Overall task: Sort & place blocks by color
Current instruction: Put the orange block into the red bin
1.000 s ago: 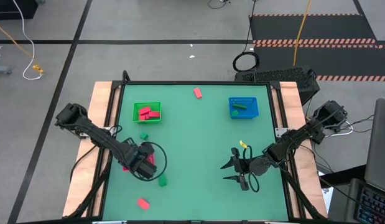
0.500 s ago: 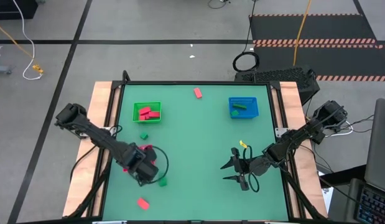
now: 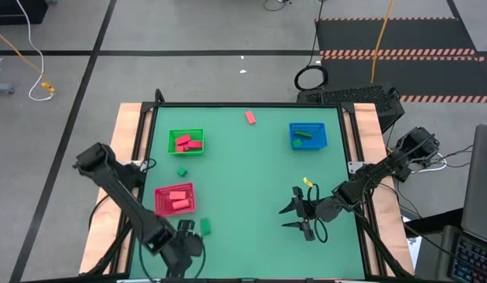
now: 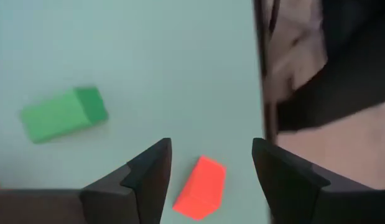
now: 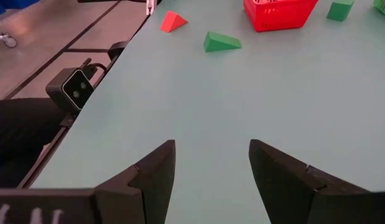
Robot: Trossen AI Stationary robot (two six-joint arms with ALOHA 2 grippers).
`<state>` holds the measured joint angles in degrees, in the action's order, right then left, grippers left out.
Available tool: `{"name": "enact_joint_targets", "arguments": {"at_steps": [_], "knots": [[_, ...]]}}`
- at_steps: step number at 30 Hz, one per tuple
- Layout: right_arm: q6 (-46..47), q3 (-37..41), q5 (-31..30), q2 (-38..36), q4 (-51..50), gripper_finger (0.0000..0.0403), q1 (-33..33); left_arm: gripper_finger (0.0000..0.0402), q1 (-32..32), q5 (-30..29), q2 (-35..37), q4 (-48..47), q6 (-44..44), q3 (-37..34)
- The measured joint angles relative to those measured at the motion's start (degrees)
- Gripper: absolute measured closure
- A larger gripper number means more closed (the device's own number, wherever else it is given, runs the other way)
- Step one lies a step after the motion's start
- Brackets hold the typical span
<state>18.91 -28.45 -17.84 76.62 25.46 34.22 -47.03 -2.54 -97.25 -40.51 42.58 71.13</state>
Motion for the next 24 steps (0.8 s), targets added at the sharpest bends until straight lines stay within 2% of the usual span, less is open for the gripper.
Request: {"name": "enact_joint_targets", "arguments": {"at_steps": [8, 15, 19, 24], "knots": [[0.30, 0.00, 0.01, 0.00, 0.00, 0.0204, 0.00, 0.0163, -3.57, 5.85, -5.10, 0.16, -4.86, -0.04], [-0.04, 0.00, -0.01, 0.00, -0.03, 0.0204, 0.00, 0.0130, -5.36, 5.10, -6.92, -0.98, -8.31, -0.02], [-0.06, 0.00, -0.01, 0.00, -0.10, 0.0204, 0.00, 0.0098, -5.52, 2.74, -8.70, -1.85, -9.19, -0.02], [-0.06, 0.00, -0.02, 0.00, -0.20, 0.0204, 0.00, 0.0057, -5.35, 3.02, -10.41, -2.03, -9.95, -0.02]]}}
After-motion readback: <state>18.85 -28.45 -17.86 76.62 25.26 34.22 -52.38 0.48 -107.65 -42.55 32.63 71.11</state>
